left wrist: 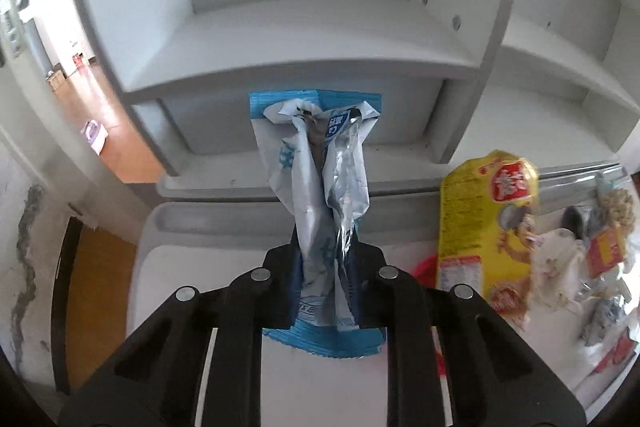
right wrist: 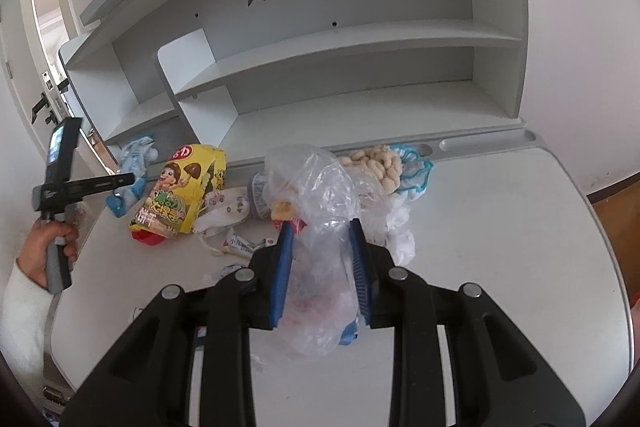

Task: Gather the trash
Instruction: 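Carry both items to the black bin and open both tools over it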

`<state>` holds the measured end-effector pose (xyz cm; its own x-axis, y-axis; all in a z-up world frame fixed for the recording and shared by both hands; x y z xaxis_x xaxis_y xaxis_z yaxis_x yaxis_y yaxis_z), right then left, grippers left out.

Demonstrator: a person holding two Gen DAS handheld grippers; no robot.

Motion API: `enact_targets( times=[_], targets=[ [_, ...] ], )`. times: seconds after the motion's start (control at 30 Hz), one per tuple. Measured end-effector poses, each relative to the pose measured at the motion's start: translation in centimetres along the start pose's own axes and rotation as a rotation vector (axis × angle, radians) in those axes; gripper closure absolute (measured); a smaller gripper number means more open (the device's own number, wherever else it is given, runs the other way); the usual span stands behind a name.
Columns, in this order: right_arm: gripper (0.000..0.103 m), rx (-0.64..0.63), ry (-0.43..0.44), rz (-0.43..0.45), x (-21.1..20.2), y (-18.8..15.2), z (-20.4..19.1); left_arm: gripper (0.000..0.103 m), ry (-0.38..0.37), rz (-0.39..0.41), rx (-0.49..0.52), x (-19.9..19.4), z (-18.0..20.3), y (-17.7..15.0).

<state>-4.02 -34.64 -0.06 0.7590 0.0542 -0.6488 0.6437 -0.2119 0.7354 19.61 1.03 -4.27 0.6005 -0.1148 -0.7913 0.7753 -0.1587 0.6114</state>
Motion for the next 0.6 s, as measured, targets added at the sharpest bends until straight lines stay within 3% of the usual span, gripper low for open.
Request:
enact_targets(
  times=[0.4, 0.6],
  targets=[
    [0.084, -0.004, -0.027, 0.155, -5.2, 4.3, 2.3, 0.086, -0.017, 0.169, 0.012, -11.1, 0.0, -1.6],
    [0.088, 0.042, -0.051, 0.143, -5.0, 4.0, 4.4, 0.086, 0.009, 0.236, 0.09, -14.3, 2.4, -1.1]
  ],
)
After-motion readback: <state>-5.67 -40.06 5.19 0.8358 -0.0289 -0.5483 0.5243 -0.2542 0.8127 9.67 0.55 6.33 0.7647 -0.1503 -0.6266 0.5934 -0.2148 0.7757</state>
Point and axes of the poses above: each gripper's, at about its wrist camera, not at the fingertips, and x roughly the way its jaws point, z to its right, y to its top, the point moved 3 cm from there along x, roughly the way its jaws point, and after that the axes turned 3 degrees about -x, right-handed, at the moved point
